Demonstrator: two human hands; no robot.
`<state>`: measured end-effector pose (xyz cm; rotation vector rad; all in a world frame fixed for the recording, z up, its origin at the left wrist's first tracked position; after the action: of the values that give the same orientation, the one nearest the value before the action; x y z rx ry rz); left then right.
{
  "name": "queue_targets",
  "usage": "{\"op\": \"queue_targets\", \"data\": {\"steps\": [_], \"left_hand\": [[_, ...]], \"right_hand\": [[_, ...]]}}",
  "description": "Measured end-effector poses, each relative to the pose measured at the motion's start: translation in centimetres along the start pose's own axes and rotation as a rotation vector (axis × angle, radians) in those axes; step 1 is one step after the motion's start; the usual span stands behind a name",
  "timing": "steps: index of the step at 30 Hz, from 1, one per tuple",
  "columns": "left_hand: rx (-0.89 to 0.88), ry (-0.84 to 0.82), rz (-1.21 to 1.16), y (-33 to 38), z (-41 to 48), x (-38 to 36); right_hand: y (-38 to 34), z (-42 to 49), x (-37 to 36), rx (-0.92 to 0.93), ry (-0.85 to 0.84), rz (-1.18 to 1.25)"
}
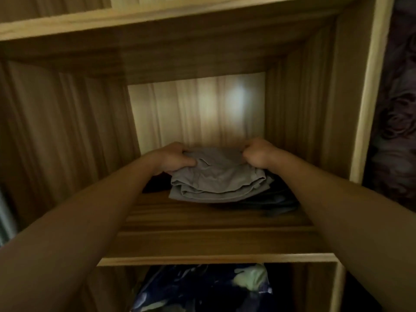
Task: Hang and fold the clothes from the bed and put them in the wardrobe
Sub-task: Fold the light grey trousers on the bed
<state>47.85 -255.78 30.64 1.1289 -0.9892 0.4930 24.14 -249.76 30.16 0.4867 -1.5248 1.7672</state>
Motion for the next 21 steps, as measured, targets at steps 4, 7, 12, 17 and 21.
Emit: {"op": "queue_targets", "data": {"steps": [4, 7, 12, 17, 21], "left_hand": [[-0.057, -0.015, -0.129, 2.0, 3.8, -1.7], [-0.093, 0.023, -0.199, 3.5, 6.7, -3.0], [-0.097, -0.023, -0.135, 2.8, 9.6, -6.6], [-0.066, -0.109, -0.131, 1.2, 9.9, -8.4], [-0.071, -0.016, 0.215, 2.5, 10.7, -6.5]], "right_hand": [[1.3, 1.4, 2.8, -0.064, 0.07, -0.103], [1.9, 2.8, 3.8, -0.102, 0.106, -0.216], [4.7, 4.1, 0.8, -0.134, 0.055, -0.427], [6.7, 4.4, -1.5, -0.289, -0.045, -0.623], [3.3, 5.6, -0.5, -0.12, 0.062, -0.973]]}}
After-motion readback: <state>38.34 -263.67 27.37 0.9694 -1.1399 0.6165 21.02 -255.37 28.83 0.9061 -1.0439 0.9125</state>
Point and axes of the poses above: each hand's wrist, its own z-axis towards the middle knuckle, its own x-axis out of the back of the hand, y = z × x, the point moved 4 cm from there along z, towards the middle knuckle, and after that the axes turned 6 degrees about z, right-handed, at the moved point
